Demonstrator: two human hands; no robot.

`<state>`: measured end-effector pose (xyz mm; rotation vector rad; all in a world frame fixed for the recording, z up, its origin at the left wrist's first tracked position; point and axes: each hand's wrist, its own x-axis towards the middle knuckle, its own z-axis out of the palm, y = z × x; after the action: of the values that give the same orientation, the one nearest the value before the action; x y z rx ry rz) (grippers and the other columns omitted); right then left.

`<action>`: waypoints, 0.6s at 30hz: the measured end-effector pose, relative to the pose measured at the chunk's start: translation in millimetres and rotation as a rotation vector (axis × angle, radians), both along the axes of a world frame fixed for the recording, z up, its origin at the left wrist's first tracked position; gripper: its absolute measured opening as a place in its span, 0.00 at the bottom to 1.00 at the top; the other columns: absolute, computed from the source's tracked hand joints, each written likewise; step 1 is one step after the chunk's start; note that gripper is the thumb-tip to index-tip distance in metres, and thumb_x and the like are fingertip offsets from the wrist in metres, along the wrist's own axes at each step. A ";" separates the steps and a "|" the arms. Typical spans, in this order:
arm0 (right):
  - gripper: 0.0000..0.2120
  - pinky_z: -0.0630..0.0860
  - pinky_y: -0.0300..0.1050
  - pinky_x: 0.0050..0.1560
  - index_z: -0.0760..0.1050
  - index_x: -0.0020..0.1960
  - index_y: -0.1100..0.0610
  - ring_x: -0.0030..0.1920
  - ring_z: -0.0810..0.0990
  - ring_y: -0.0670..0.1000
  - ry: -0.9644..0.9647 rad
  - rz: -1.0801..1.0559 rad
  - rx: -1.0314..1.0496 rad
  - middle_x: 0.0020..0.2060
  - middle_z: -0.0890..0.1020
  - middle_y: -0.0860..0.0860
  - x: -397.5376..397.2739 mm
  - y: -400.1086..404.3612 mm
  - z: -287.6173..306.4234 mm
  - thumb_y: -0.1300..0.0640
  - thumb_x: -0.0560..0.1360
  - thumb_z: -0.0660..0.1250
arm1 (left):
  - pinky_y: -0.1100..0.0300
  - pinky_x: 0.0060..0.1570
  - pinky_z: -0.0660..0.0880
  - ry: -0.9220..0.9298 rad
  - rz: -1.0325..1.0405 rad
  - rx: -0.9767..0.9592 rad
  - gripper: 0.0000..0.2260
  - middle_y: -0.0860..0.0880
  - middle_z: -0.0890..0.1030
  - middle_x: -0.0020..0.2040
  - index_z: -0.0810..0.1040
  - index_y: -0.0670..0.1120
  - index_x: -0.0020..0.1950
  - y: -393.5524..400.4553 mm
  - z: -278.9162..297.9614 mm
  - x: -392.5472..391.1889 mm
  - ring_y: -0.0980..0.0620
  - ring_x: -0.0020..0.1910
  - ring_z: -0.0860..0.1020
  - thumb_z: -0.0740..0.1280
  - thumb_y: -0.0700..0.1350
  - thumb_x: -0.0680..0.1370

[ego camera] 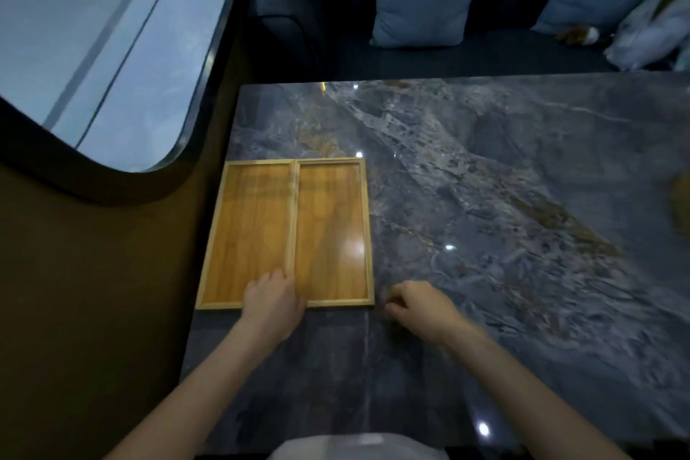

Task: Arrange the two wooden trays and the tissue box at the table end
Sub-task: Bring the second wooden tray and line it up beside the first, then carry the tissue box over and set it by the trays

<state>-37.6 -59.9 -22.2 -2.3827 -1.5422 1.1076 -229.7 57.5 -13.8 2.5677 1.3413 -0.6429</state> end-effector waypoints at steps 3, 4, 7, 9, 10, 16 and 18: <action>0.11 0.69 0.44 0.42 0.77 0.45 0.58 0.50 0.80 0.58 -0.017 0.033 0.019 0.47 0.83 0.58 29.9 -17.5 17.2 0.54 0.74 0.60 | 0.55 0.53 0.73 0.106 -0.011 -0.064 0.18 0.44 0.78 0.59 0.77 0.43 0.58 9.7 21.6 39.4 0.45 0.58 0.77 0.54 0.53 0.79; 0.11 0.67 0.43 0.41 0.77 0.44 0.60 0.50 0.80 0.58 -0.028 0.046 0.022 0.47 0.83 0.60 44.0 -25.0 23.7 0.54 0.74 0.60 | 0.55 0.53 0.74 0.091 -0.027 -0.058 0.18 0.43 0.79 0.59 0.77 0.43 0.58 11.5 26.2 55.0 0.44 0.59 0.77 0.55 0.53 0.79; 0.11 0.71 0.46 0.42 0.77 0.43 0.61 0.48 0.81 0.59 -0.077 0.011 0.021 0.45 0.83 0.62 95.4 -53.6 40.9 0.55 0.74 0.60 | 0.53 0.52 0.75 -0.005 -0.110 -0.040 0.19 0.41 0.80 0.59 0.77 0.42 0.58 7.9 42.4 108.5 0.41 0.58 0.78 0.57 0.54 0.78; 0.10 0.74 0.49 0.44 0.76 0.39 0.58 0.47 0.81 0.59 -0.118 -0.043 0.021 0.45 0.82 0.62 132.3 -77.2 51.2 0.55 0.74 0.60 | 0.52 0.54 0.74 -0.052 -0.158 -0.083 0.19 0.40 0.80 0.59 0.78 0.43 0.59 -0.5 51.8 151.4 0.41 0.58 0.77 0.57 0.54 0.78; 0.10 0.74 0.49 0.45 0.75 0.37 0.57 0.48 0.81 0.59 -0.143 -0.065 0.017 0.46 0.82 0.62 150.8 -89.2 56.9 0.55 0.74 0.60 | 0.52 0.55 0.74 -0.060 -0.186 -0.115 0.19 0.40 0.80 0.59 0.78 0.44 0.59 -5.6 54.7 175.6 0.41 0.59 0.77 0.57 0.54 0.78; 0.09 0.73 0.49 0.44 0.76 0.47 0.57 0.51 0.79 0.59 -0.256 -0.266 0.054 0.48 0.82 0.59 257.0 -171.6 74.8 0.53 0.75 0.61 | 0.51 0.55 0.73 -0.206 -0.347 -0.171 0.17 0.39 0.80 0.58 0.78 0.44 0.56 -69.1 71.1 311.0 0.40 0.58 0.77 0.57 0.52 0.77; 0.10 0.74 0.50 0.46 0.76 0.49 0.57 0.52 0.79 0.59 -0.283 -0.325 0.044 0.50 0.81 0.59 290.2 -200.6 76.7 0.53 0.75 0.61 | 0.51 0.54 0.73 -0.248 -0.407 -0.154 0.16 0.39 0.80 0.57 0.78 0.44 0.55 -97.3 75.0 356.7 0.39 0.58 0.77 0.57 0.52 0.77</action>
<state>252.6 -260.4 54.5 -2.7225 -1.1642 0.6889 126.9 -39.8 61.2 2.6990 0.6721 -0.4431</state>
